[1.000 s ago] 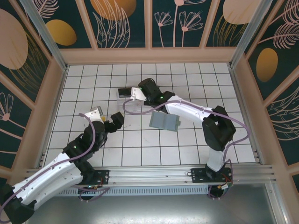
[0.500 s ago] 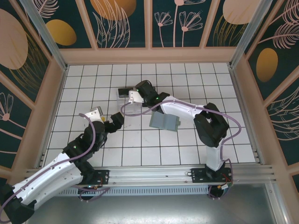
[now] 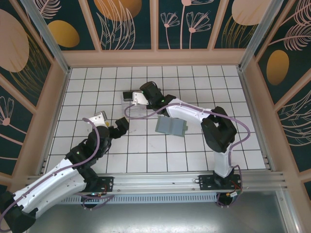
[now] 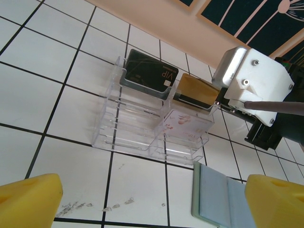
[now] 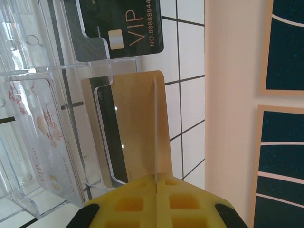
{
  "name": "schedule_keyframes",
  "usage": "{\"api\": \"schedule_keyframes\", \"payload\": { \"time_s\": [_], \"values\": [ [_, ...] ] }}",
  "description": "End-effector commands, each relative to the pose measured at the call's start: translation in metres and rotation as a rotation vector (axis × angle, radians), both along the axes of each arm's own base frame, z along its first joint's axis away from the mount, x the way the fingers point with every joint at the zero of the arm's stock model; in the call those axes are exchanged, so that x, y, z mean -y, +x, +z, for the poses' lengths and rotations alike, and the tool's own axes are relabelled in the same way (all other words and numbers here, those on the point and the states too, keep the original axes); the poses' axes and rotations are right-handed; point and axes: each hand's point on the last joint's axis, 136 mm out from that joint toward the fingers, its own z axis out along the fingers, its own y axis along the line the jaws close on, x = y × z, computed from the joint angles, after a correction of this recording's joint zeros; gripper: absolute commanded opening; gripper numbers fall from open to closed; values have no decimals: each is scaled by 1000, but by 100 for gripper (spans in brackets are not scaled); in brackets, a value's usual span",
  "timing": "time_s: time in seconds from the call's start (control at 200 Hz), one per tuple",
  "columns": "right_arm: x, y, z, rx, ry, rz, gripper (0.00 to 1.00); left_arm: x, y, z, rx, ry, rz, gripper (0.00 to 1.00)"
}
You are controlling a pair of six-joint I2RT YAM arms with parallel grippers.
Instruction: Take the credit cards out of the card holder
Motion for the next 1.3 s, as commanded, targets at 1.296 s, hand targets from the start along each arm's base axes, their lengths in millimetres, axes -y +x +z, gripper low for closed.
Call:
{"api": "schedule_keyframes", "payload": {
  "time_s": [1.296],
  "values": [
    [-3, 34, 5, 94, 32, -93, 31, -4, -1, -9, -14, 14, 15, 99]
  ]
}}
